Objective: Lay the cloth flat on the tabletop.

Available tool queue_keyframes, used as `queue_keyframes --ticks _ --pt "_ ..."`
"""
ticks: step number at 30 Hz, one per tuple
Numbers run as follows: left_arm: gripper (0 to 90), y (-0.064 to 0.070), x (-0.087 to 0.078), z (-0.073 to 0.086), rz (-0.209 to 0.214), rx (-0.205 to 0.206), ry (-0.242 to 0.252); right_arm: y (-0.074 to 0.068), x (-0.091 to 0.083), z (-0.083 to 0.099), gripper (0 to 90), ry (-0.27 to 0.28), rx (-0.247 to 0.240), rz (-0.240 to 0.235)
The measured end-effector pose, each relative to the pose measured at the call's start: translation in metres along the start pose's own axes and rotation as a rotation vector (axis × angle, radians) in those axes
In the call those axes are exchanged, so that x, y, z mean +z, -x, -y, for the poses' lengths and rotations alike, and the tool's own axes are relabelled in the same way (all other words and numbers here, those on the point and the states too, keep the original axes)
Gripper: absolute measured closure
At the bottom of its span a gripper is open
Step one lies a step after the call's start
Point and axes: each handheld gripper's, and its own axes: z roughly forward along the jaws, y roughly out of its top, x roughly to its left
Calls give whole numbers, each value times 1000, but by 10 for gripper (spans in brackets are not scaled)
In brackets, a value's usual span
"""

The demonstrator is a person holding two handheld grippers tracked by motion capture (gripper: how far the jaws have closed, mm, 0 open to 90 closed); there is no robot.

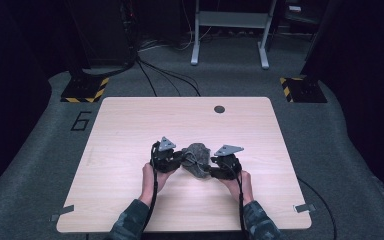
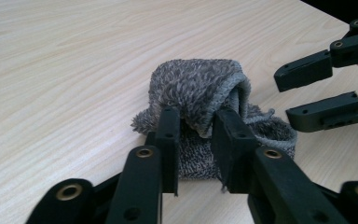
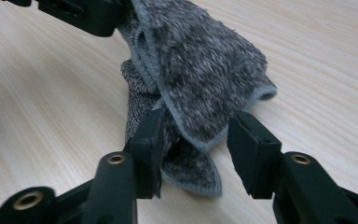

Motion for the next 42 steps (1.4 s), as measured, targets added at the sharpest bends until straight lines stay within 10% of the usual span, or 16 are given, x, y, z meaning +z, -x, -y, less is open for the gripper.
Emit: queue_keyframes --ticks 13,28,33,42 --pt "873 1 3 -16 23 14 20 -7 25 -11 487 -54 -11 52" --pt "875 5 -2 -39 23 91 15 1 15 -15 805 11 15 72" --pt "867 -1 -1 -38 27 61 9 7 8 -18 837 43 54 90" --pt "464 -6 5 -15 62 16 -53 14 -5 -31 846 84 63 91"
